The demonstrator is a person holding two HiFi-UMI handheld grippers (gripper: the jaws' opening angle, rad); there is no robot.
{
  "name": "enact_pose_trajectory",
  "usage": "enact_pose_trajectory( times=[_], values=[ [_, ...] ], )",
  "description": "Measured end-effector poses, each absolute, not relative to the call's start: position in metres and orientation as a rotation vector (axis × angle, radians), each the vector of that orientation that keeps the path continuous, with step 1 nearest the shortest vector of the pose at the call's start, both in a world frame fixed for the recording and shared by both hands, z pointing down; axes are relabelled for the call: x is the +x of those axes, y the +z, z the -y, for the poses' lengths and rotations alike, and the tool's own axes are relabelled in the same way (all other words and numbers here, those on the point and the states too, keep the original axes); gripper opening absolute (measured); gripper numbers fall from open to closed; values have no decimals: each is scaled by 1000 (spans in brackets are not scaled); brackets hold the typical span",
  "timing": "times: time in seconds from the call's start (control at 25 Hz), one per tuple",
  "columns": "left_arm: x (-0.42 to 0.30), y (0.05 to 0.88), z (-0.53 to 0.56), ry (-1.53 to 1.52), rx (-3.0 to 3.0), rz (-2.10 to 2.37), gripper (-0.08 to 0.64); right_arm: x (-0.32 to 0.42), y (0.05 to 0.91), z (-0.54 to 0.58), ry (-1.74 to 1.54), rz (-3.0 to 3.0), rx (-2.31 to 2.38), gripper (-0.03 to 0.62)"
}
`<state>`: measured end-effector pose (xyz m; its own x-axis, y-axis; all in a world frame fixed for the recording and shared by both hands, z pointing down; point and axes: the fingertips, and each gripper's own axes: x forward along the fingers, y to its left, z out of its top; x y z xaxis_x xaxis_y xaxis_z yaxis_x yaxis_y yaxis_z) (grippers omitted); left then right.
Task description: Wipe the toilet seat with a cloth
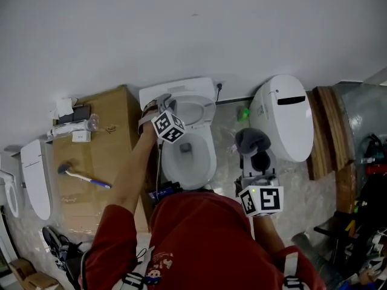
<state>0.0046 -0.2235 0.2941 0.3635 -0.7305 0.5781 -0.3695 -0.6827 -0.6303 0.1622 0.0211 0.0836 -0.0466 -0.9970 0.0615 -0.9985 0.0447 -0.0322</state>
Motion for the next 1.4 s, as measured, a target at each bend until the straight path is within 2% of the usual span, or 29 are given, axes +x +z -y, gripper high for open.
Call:
enact_pose_trajectory(
  times=[0.4,0.56,0.76,1.4],
  values=[
    [12,315,240,-1325,-2201,-926,103,170,90,-43,163,2213,2181,75],
    [11,313,236,-1332,-2148,-911,59,171,98,-49,190,2201,2180,75],
    [11,313,223,-1352,-2145,-873,52,164,99,-51,203,2239,2156,75],
    [9,330,106,-1532,-2323,-481,51,138,114,-38,251,2374,2003,75]
  ],
)
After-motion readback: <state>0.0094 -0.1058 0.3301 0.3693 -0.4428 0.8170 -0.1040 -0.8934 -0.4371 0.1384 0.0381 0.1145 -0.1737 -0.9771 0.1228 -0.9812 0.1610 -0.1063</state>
